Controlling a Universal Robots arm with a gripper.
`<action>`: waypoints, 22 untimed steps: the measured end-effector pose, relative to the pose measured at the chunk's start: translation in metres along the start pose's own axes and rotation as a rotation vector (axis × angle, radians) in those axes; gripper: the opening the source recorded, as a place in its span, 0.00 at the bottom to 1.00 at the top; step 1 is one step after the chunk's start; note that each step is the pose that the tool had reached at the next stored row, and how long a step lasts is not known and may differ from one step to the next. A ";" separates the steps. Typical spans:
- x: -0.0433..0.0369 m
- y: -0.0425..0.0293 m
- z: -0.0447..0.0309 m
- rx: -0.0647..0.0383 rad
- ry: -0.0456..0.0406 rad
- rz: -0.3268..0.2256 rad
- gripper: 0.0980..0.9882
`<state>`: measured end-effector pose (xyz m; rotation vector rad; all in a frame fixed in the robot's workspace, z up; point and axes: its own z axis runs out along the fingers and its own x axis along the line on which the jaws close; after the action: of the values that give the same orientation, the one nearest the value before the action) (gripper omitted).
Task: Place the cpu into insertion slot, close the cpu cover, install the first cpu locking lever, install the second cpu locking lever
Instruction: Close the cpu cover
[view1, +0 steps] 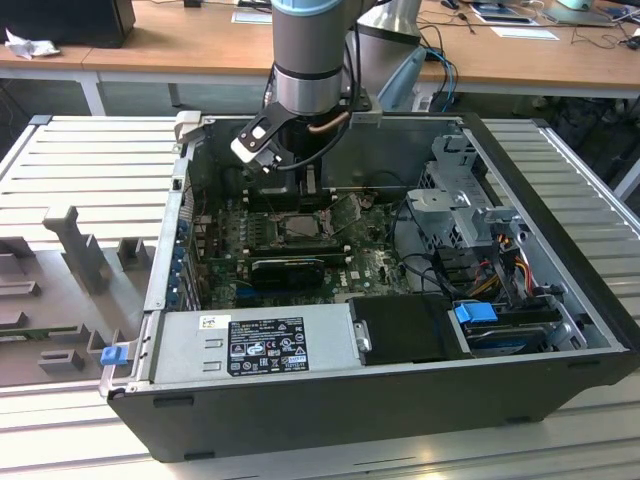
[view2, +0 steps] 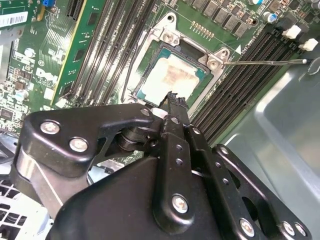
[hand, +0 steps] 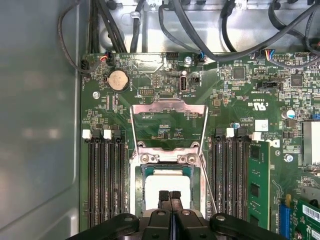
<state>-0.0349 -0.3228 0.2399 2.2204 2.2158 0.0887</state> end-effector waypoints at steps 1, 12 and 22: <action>0.0001 0.0001 -0.0012 0.000 0.0001 0.000 0.01; 0.0003 0.0003 -0.0084 0.000 0.0000 0.000 0.01; 0.0005 0.0005 -0.0127 0.000 0.0000 0.000 0.01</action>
<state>-0.0349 -0.3228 0.2527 2.2205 2.2158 0.0887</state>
